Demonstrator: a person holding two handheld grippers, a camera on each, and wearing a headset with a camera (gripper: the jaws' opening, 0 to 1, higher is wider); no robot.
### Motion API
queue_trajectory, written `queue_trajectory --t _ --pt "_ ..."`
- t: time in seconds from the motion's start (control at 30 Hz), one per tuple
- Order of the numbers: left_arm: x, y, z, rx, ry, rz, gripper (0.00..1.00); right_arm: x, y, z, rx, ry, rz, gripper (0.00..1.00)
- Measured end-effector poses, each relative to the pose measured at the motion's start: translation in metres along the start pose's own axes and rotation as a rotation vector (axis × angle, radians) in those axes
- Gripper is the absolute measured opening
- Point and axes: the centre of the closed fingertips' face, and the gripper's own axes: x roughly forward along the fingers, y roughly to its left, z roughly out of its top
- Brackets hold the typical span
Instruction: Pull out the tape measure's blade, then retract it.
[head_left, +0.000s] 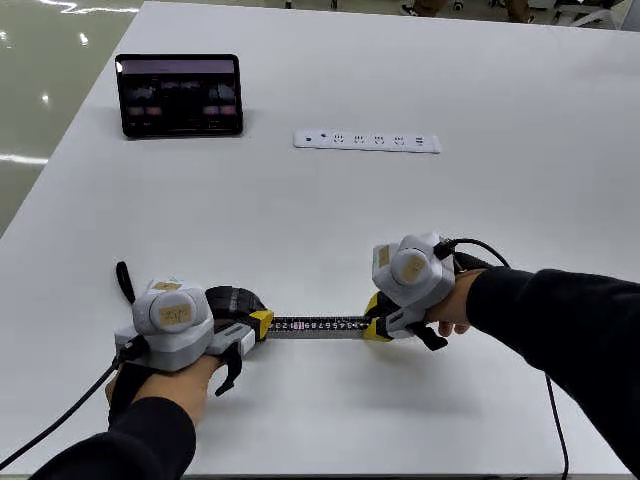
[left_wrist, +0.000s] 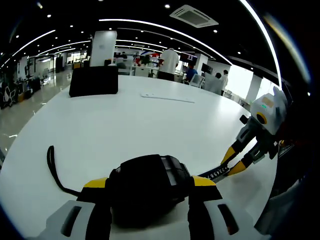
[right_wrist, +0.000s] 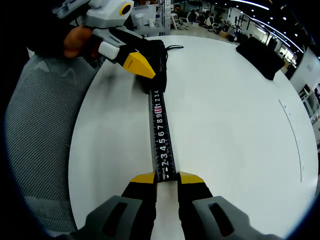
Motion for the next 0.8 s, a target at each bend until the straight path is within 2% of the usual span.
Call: queue_trajectory --t 0.33,0.8 --pt "0.000 0.000 0.000 -0.003 0.000 -0.001 0.58 0.004 0.000 0.010 0.010 -0.021 0.000 0.11" --pt "0.001 0.000 0.001 -0.006 0.001 -0.002 0.58 0.007 0.000 0.016 0.023 -0.021 0.010 0.10"
